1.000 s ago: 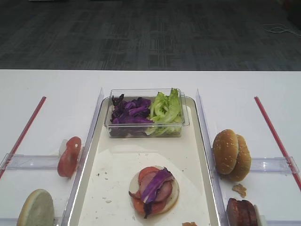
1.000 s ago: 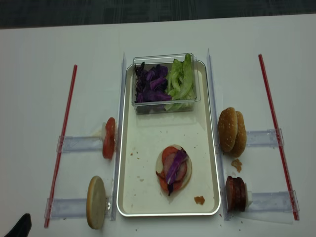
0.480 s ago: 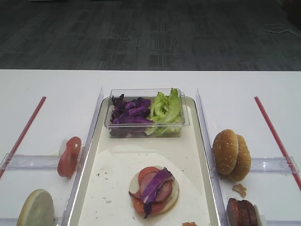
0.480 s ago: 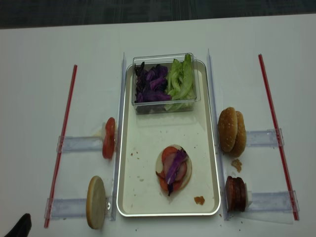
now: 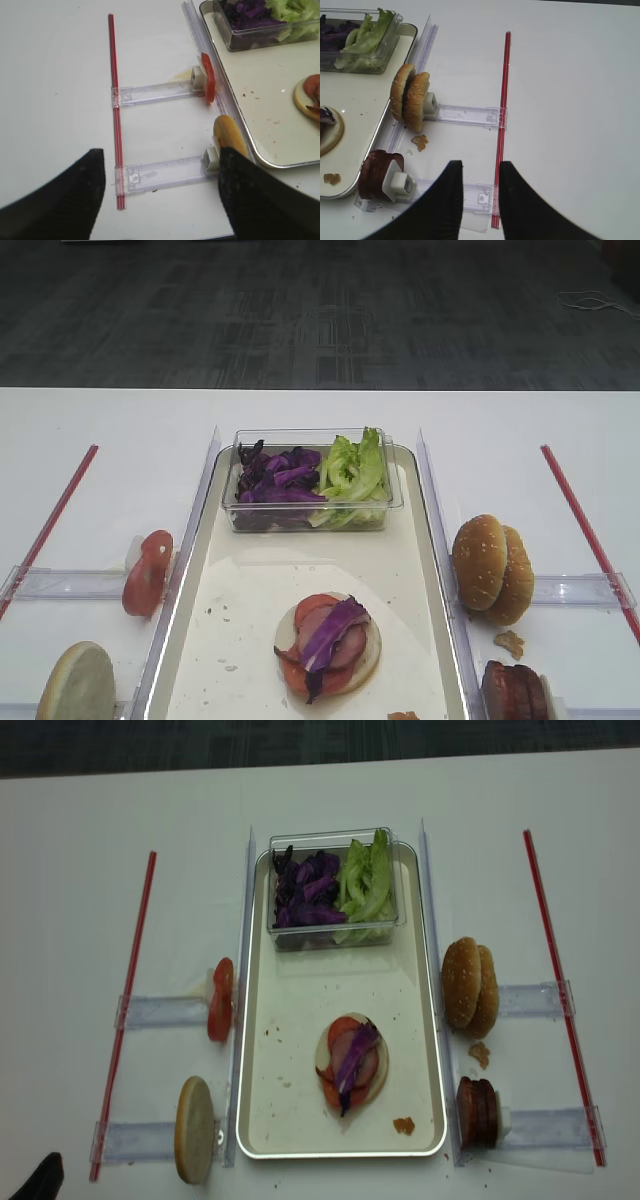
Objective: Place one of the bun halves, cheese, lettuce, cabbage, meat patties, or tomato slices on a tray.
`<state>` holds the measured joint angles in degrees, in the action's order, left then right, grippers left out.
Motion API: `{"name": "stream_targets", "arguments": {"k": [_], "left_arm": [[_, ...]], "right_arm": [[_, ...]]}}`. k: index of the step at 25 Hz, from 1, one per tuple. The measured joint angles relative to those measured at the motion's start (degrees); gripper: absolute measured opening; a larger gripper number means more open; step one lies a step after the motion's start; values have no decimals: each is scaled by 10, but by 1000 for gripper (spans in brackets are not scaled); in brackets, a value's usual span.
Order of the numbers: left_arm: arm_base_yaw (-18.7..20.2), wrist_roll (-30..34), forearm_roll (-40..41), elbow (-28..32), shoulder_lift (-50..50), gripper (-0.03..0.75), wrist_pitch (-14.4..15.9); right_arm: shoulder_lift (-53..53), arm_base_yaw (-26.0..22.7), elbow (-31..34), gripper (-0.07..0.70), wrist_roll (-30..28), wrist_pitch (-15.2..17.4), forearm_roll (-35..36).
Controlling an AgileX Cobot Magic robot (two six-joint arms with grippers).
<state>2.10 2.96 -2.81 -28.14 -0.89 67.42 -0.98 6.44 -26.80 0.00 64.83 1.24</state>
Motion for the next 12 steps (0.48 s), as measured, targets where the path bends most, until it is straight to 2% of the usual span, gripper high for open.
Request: {"name": "stream_targets", "arguments": {"k": [12], "left_arm": [[0,0,0,0,0,450,0]], "right_arm": [[0,0,0,216,0,0,0]]}}
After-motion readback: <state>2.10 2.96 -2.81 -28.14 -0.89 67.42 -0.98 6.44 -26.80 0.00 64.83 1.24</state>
